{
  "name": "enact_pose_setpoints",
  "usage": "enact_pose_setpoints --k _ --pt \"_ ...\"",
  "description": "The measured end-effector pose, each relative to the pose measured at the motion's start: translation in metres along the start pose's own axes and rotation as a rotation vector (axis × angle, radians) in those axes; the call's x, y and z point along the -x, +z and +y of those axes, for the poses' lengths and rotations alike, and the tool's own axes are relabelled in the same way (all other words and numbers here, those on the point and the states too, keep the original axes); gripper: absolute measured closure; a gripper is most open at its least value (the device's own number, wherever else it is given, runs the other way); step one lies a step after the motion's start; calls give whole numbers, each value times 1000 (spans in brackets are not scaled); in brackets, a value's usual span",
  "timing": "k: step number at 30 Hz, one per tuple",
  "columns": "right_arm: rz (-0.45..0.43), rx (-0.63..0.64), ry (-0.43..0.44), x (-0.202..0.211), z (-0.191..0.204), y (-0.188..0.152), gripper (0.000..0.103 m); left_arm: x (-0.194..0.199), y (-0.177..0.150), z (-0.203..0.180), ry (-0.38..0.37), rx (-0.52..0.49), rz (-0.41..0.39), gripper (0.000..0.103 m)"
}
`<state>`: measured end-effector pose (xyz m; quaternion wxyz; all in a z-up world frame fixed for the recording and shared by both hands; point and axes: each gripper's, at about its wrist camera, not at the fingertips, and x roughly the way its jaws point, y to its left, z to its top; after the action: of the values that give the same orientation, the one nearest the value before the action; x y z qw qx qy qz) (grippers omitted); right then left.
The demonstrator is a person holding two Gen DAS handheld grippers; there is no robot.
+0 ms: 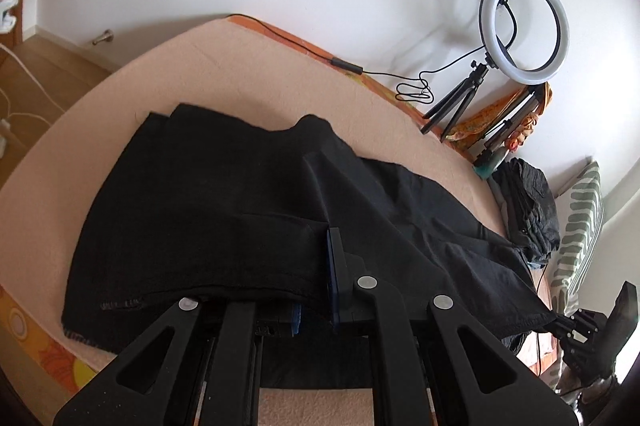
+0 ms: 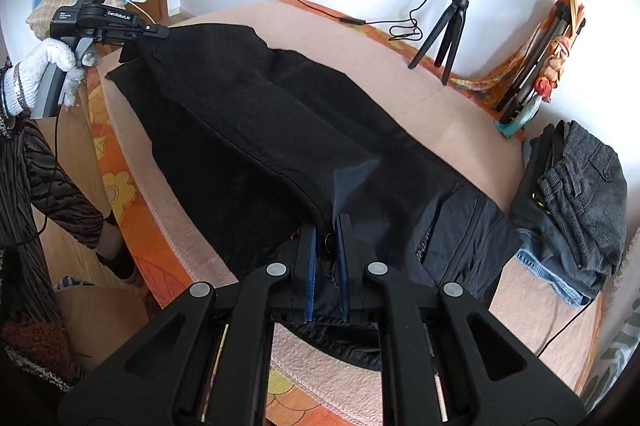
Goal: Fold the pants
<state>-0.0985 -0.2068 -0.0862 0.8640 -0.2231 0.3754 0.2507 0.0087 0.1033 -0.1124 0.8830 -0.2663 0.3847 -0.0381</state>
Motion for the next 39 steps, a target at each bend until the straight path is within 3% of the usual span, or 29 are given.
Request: enact_pose_setpoints --k 4,7,9,11,17,20,21,22,24,31,39 --pt "24 -12 4 -9 6 -14 93 -7 -19 21 -39 84 5 94" --pt "27 -13 -5 -14 9 -20 93 -11 -25 32 -55 141 0 86" --pt "26 -27 -3 -17 11 -24 93 -10 -25 42 -38 194 -7 68" --pt "23 -35 -5 -19 12 -26 93 -5 -21 52 -43 238 -35 67" --pt "16 -65 0 -24 7 -34 93 12 -6 75 46 310 -120 62" --pt "17 -82 2 -28 3 -36 93 14 -5 84 68 309 -147 65" --pt "17 -81 1 -28 2 -36 93 13 -6 86 73 298 -144 71" --pt "16 -74 -5 -28 3 -36 93 11 -7 86 79 287 -140 86" --pt "11 -62 -17 -28 4 -36 93 10 -10 88 86 282 -139 97" --pt "0 -61 -25 -22 3 -36 93 30 -31 93 110 274 -177 97" --pt "24 -62 -25 -25 3 -41 93 28 -29 94 142 243 -151 97"
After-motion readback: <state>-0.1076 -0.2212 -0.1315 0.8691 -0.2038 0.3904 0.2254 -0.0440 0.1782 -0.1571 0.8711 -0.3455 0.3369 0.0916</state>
